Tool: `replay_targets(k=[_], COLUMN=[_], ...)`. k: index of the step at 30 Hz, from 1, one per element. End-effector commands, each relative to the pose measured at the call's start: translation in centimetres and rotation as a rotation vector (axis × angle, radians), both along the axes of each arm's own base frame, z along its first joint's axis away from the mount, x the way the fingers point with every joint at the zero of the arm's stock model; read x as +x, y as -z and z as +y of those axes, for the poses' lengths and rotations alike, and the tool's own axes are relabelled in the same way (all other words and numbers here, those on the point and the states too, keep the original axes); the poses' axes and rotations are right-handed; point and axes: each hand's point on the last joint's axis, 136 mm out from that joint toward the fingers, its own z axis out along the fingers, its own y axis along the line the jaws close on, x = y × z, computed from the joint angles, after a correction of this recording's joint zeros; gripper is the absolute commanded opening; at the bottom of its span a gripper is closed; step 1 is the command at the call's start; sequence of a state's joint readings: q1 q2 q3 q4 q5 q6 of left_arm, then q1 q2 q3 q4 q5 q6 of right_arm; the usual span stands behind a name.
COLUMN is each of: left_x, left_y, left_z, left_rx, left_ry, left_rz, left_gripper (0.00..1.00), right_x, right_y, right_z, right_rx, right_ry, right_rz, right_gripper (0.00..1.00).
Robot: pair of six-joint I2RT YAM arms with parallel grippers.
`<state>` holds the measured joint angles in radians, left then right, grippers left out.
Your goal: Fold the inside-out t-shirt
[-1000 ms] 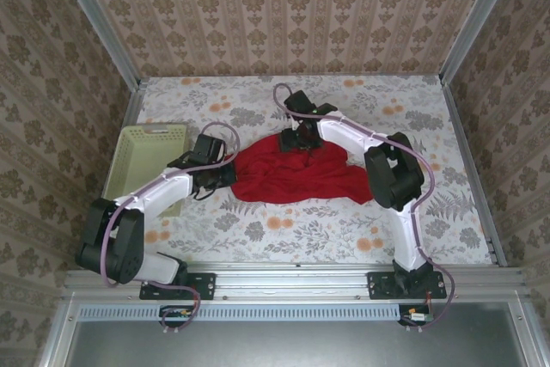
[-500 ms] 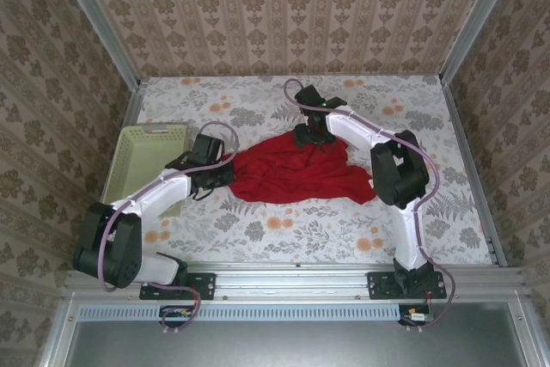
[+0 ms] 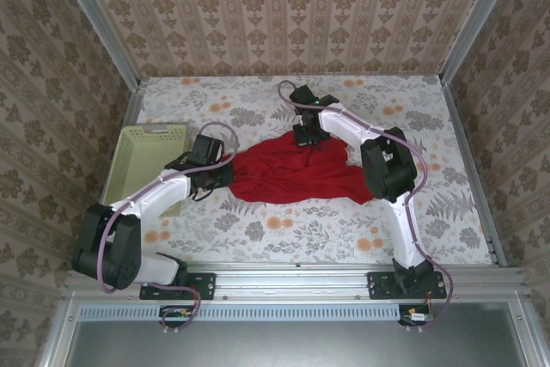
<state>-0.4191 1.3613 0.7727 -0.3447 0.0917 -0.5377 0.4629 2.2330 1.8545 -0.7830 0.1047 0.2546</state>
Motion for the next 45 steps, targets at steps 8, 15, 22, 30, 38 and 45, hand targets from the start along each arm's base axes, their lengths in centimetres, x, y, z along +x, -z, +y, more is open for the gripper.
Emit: replay_targets(k=[8,15,22,30,38,45], left_x=[5.0,4.6,-2.0,-5.6,1.3,10.9], left_y=[-15.6,-31.9,-43.3,-46.3,-43.0,-40.3], left_z=[-1.2,-0.5,-1.8,-3.5,-6.1,-7.5], left_rx=[-0.007,-0.065,-0.269,-0.358,-0.145,-0.013], left_ry=[0.062,0.053,0.171,0.265,0.220,0.116], left_rz=[-0.333,-0.728,-1.014,-1.093,-0.981,-0.867], left_gripper=[0.00,0.00,0.00,0.00,0.00,0.00], right_x=[-2.6,-9.9,-20.2,-23.4,-15.6,-6.1], right_y=[-23.7,-39.9,-51.0,-52.3,-49.4,-46.3], right_z=[-5.9,-9.8,-13.6,-16.1,-18.0,-19.7], right_rx=[-0.056,0.096,0.301,0.286,0.019,0.130], right_ry=[0.055,0.093,0.085,0.120,0.260,0.336], right_rz=[-0.477,-0.787,-1.057,-1.126,-1.053,-0.973], right_gripper=[0.00,0.00,0.00,0.00,0.00,0.00])
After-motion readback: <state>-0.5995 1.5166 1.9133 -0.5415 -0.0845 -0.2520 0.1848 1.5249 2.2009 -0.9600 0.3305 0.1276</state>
